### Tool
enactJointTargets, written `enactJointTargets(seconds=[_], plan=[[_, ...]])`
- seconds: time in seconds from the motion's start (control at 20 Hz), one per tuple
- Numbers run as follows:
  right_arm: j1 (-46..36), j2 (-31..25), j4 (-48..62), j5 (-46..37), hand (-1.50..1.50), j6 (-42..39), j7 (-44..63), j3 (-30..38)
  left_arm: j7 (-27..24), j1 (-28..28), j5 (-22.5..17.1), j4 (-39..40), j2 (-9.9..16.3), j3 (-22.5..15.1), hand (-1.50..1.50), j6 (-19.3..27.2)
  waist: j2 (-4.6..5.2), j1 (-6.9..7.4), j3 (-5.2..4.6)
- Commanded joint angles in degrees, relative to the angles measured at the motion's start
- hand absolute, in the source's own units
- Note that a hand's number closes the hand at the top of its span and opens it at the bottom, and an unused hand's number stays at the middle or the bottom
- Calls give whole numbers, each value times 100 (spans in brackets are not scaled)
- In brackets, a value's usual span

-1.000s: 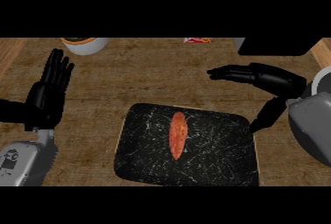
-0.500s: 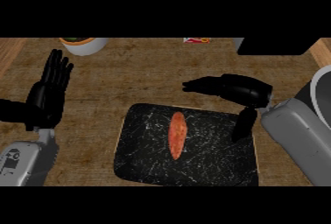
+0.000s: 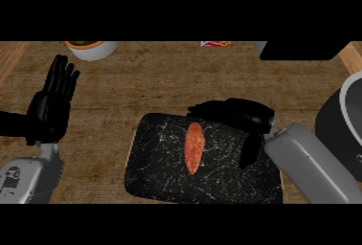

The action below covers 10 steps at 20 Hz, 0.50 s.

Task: Pick the sweet potato from the tray and place it in the pot

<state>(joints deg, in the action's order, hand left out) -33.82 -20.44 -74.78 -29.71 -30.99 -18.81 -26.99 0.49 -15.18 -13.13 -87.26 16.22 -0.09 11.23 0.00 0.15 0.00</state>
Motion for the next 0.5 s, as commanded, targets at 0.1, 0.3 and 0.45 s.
enactJointTargets(seconds=[0.1, 0.3, 0.45], plan=[[245, 460, -186, -436, -150, 194, -144, 35, -286, 183, 7, 141, -26, 220, 0, -303, 4, -3, -1], [537, 655, -333, -934, -150, 372, -6, 18, 371, -191, 183, -160, -149, 150, 0, -54, -4, -9, 1], [419, 698, 235, -1296, -150, 534, -105, 105, 53, -37, 182, 46, -159, 231, 0, -285, 5, 6, 0]])
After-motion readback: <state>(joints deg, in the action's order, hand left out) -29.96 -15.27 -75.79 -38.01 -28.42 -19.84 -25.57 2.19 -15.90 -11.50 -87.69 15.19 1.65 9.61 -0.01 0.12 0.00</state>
